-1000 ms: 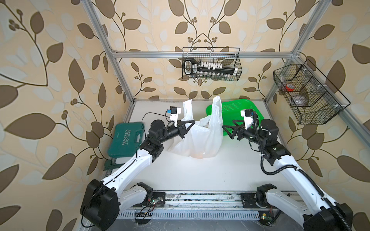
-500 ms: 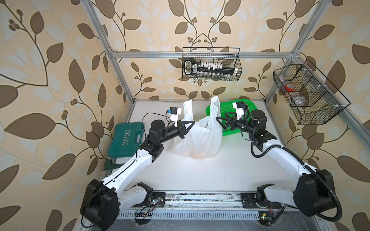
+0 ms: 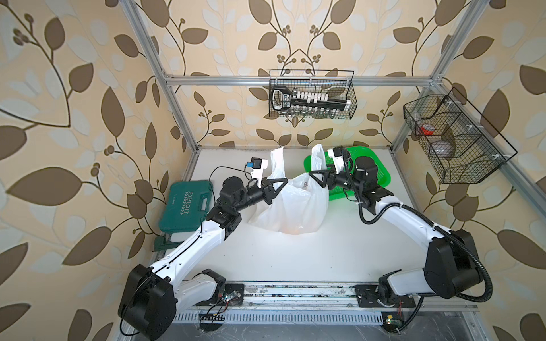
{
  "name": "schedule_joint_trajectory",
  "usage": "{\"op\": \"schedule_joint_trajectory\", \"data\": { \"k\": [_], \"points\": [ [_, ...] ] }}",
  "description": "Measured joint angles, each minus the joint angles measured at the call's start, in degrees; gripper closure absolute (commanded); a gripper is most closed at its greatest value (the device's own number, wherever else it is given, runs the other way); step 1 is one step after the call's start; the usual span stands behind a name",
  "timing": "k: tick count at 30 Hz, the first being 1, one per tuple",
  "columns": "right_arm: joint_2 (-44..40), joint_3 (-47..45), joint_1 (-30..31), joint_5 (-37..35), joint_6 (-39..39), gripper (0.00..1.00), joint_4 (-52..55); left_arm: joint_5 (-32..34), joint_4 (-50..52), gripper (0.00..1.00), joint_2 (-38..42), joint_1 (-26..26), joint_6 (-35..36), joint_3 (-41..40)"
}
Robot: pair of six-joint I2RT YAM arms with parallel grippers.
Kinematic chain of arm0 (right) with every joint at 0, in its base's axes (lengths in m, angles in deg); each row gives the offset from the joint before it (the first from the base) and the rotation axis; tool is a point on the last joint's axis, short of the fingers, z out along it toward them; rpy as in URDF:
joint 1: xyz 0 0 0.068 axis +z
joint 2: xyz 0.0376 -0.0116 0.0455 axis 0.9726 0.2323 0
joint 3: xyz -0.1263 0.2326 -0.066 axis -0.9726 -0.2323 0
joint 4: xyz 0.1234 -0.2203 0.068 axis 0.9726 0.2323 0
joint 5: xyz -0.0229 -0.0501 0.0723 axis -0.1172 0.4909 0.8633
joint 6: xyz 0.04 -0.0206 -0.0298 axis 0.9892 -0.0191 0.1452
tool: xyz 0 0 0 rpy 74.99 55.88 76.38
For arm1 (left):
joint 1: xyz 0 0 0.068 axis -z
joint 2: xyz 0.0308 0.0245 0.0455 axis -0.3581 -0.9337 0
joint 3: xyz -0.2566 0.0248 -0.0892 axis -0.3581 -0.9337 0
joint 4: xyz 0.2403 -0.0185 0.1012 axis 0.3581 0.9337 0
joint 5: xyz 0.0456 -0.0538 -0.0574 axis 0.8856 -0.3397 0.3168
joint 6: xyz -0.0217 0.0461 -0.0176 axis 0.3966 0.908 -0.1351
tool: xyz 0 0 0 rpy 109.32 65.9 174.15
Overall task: Place the pears into plastic bags & tie knots
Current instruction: Tie the plastic bag at the center of the board.
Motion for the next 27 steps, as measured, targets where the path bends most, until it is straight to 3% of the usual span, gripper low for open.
{"op": "schedule_joint_trajectory", "data": {
  "k": [2, 14, 21, 27],
  "points": [
    [-0.70, 0.00, -0.57, -0.24, -0.02, 1.00, 0.37, 0.00, 0.02, 1.00, 0.02, 0.00, 0.00, 0.00],
    [-15.74, -0.02, -2.27, -0.79, 0.13, 1.00, 9.22, 2.14, 5.18, 1.00, 4.02, -0.15, 1.79, -0.39],
    [-16.11, -1.16, -1.75, -1.51, -0.48, 1.00, 16.83, 1.57, 8.24, 1.00, 0.92, -0.70, 4.26, -0.44],
    [-17.07, -0.44, 1.95, -6.71, -5.86, 1.00, 24.59, -1.14, 14.29, 1.00, -1.09, -0.90, 6.21, 1.97]
  ]
}}
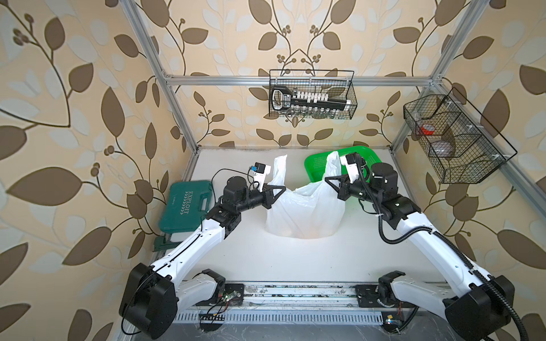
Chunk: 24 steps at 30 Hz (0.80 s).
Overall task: Place the pears into plastic bags & tie knots
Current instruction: Tie the plastic bag at the center of the board.
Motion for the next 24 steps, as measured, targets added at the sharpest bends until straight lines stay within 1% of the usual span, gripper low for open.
{"op": "schedule_joint_trajectory", "data": {
  "k": [5, 10, 11, 13, 14, 15, 22, 24],
  "points": [
    [-0.52, 0.52, 6.19, -5.79, -6.99, 1.00, 5.31, -2.86, 4.90, 1.00, -1.01, 0.00, 1.05, 4.70],
    [-0.50, 1.18, 9.68, -6.36, -12.70, 0.99, 9.81, -4.92, 9.29, 1.00, -2.84, 0.00, 1.79, 7.61],
    [-0.44, 1.88, 10.08, -6.34, -13.51, 0.89, 10.91, -5.16, 10.03, 1.00, -3.26, 0.00, 1.99, 7.91],
    [-0.39, 3.32, 10.56, -6.34, -14.36, 0.78, 12.17, -5.92, 10.95, 1.00, -4.00, 0.00, 2.25, 8.17],
    [-0.42, 3.93, 10.67, -6.36, -14.62, 0.66, 12.28, -6.12, 11.39, 1.00, -4.33, 0.00, 2.40, 8.20],
    [-0.42, 4.42, 10.67, -6.36, -14.95, 0.64, 12.24, -6.25, 11.72, 1.00, -4.63, 0.00, 2.43, 8.20],
    [-0.42, 4.76, 10.67, -7.39, -15.58, 0.68, 11.82, -6.47, 12.22, 1.00, -5.27, 0.00, 2.45, 8.20],
    [-0.42, 4.76, 10.67, -8.17, -15.50, 0.66, 11.78, -6.54, 12.22, 1.00, -5.27, 0.00, 2.45, 8.20]
  ]
}}
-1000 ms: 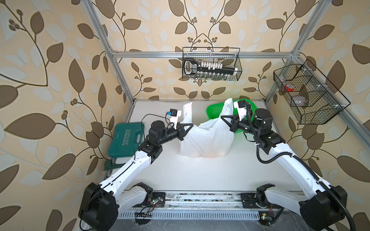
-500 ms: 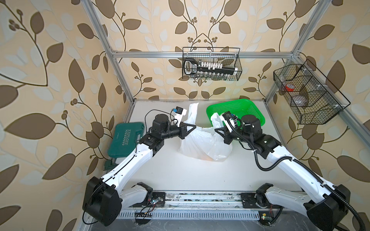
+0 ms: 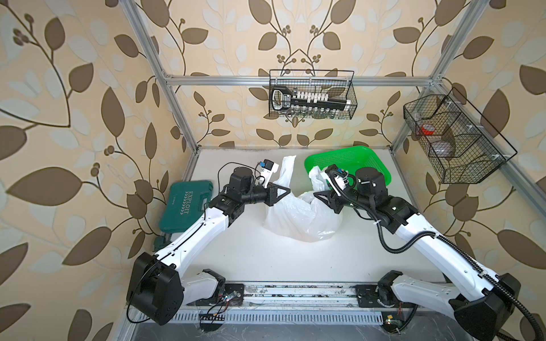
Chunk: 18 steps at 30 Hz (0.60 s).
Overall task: Place the pears into plastic bags & tie knots
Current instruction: Tie the plastic bag at the center of the board.
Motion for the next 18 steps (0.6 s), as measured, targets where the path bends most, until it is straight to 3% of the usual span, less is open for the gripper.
{"op": "schedule_joint_trajectory", "data": {
  "k": [7, 12, 14, 16, 18],
  "points": [
    [-2.80, 0.00, -0.02, -2.75, 0.68, 0.66, -0.94, -0.92, 0.00, 1.00, 0.00, 0.00, 0.11, 0.00],
    [-4.48, 0.00, -0.42, -2.82, 1.20, 0.83, -2.29, -1.29, 0.00, 1.00, -0.20, 0.00, 0.20, 0.00],
    [-3.89, 0.00, -0.66, -2.21, 1.51, 0.80, -2.34, -1.33, 0.02, 1.00, -0.26, 0.00, 0.17, 0.00],
    [-2.60, 0.04, -0.76, -1.46, 1.81, 0.69, -2.16, -1.36, 0.00, 1.00, -0.33, 0.00, 0.20, 0.00],
    [-1.33, 0.07, -0.79, -1.01, 1.60, 0.68, -1.92, -1.42, 0.00, 1.00, -0.42, 0.00, 0.20, 0.00]
  ]
}}
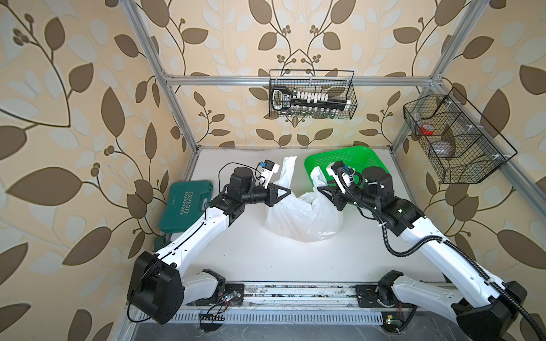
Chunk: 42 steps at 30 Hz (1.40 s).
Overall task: Place the pears into plastic bags & tie knots
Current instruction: Tie the plastic bag at the center of the board.
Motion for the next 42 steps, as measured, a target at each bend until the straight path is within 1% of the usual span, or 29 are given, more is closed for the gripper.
{"op": "schedule_joint_trajectory", "data": {
  "k": [2, 4, 5, 9, 11, 14, 17, 19, 22, 27, 30, 35, 42],
  "points": [
    [0.70, -0.02, 0.00, 0.07, -0.09, 0.75, 0.07, -0.17, 0.00, 1.00, -0.04, 0.00, 0.00, 0.02],
    [0.81, -0.02, -0.04, 0.09, 0.00, 0.95, -0.11, -0.57, 0.00, 1.00, -0.04, 0.00, 0.00, 0.02],
    [0.79, -0.02, -0.13, 0.13, -0.15, 1.00, -0.28, -0.79, 0.00, 1.00, -0.04, 0.00, 0.00, 0.02],
    [0.79, 0.00, -0.52, 1.18, 0.46, 1.00, -0.46, -1.01, 0.09, 1.00, -0.04, 0.00, 0.26, 0.17],
    [1.03, 0.76, -0.63, 3.02, 0.17, 1.00, 0.59, -1.20, 0.61, 1.00, -0.15, 0.00, 0.66, 0.57],
    [4.22, 7.26, 0.52, 6.10, -2.27, 1.00, 5.73, -2.19, 2.91, 1.00, -1.14, 0.00, 2.21, 2.73],
    [9.44, 15.28, 4.74, 6.23, -6.01, 1.00, 10.73, -4.04, 5.29, 1.00, -2.99, 0.00, 3.82, 5.62],
    [12.72, 18.47, 8.04, 4.92, -8.41, 1.00, 13.92, -5.46, 6.80, 1.00, -4.31, 0.00, 4.79, 7.21],
    [16.55, 20.24, 11.15, 2.05, -10.97, 1.00, 18.43, -7.19, 9.14, 1.00, -5.51, 0.00, 6.34, 8.22],
    [19.26, 20.81, 11.91, -3.08, -13.73, 1.00, 24.04, -8.83, 14.25, 1.00, -5.81, 0.00, 9.38, 8.94],
    [20.06, 23.65, 12.17, -7.04, -15.02, 1.00, 26.84, -9.75, 16.72, 1.00, -5.84, 0.00, 11.13, 9.92],
    [21.73, 27.43, 14.14, -13.92, -16.70, 1.00, 28.94, -11.56, 19.74, 1.00, -6.88, 0.00, 13.57, 11.85],
    [24.90, 27.71, 15.87, -20.39, -17.97, 1.00, 30.56, -13.27, 21.24, 0.99, -7.96, 0.00, 14.97, 12.26]
  ]
}}
